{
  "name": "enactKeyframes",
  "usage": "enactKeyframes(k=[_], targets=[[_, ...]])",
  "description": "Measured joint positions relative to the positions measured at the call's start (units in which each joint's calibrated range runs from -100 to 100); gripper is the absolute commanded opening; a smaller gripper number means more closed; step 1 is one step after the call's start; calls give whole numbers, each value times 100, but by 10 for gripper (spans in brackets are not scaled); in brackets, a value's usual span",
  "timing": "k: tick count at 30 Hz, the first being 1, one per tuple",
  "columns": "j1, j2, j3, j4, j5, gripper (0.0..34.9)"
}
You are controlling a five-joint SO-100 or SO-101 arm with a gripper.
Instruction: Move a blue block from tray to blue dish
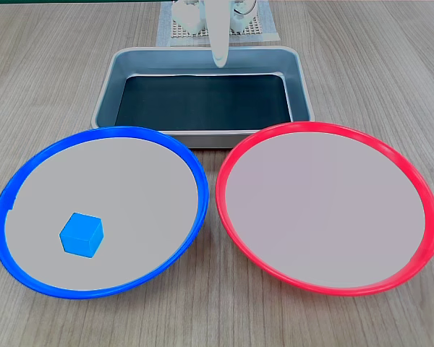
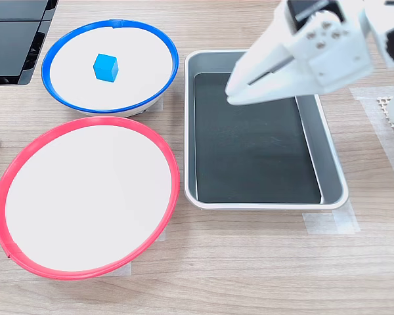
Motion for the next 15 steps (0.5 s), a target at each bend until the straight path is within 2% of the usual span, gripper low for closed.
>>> enactKeyframes(k=[4,10,15], targets=[[53,-1662,1125,661,103,1],[97,-2779,1207,1746,73,2],[115,-2873,1207,1900,59,3]])
